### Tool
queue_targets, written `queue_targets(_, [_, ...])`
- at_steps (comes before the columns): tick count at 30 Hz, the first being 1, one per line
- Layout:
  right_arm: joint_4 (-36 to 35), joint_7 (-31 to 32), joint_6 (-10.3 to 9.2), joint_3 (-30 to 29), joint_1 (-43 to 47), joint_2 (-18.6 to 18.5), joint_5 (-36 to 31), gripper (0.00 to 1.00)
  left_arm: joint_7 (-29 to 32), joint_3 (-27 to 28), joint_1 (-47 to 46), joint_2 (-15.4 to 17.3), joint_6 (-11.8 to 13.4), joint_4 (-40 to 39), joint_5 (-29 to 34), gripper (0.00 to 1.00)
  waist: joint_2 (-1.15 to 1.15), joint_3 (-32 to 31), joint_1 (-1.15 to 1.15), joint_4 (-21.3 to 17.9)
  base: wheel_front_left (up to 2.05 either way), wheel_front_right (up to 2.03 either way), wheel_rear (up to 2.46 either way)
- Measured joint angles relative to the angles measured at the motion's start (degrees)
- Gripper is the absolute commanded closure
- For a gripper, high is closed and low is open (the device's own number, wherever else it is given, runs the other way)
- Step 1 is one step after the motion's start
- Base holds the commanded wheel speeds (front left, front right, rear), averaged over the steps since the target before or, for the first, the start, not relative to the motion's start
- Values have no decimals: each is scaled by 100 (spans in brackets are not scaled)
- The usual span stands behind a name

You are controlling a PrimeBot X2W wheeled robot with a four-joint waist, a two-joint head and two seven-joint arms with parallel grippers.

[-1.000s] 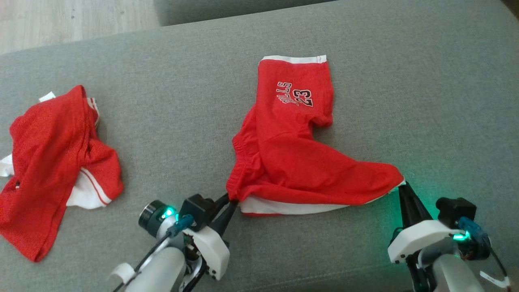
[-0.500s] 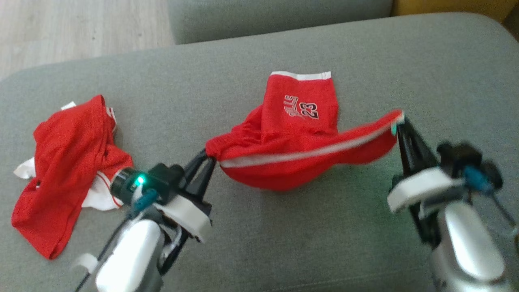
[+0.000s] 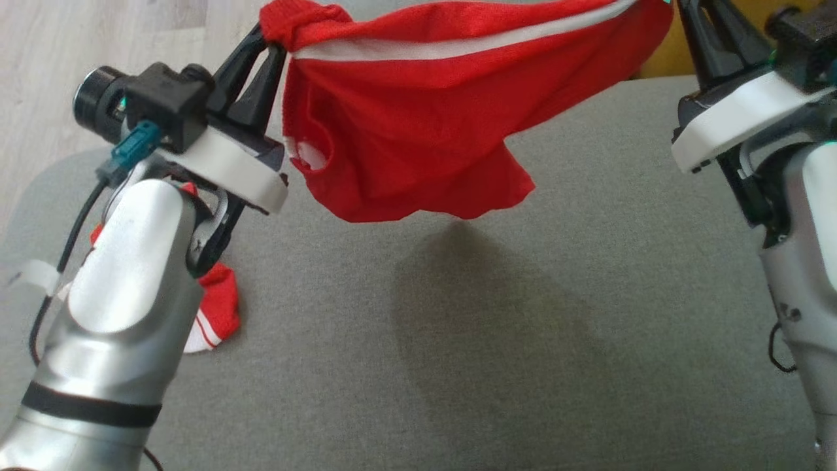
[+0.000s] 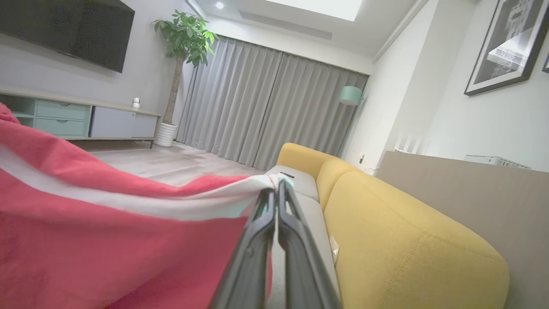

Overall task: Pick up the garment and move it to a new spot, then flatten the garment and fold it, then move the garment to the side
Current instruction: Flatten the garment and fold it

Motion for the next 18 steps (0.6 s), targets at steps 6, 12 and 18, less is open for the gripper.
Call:
queue_targets(6, [-428,591,0,-109,342,-51,99,100,359,-16,215,143,-4,-268,-278,100,0,-64,0,2,0,0,0])
queue_targets(12, [-876,1276,0,-269,758,-108,88,100,795,-109,544,487,-5,-742,-456,100,0,180,0,-51,0,0,0])
queue_targets(18, [-469,1423,0,-55,-253,-172,68,100,1038,-394,-403,797,-5,-615,-717,100,0,832,1,-129,0,0,0])
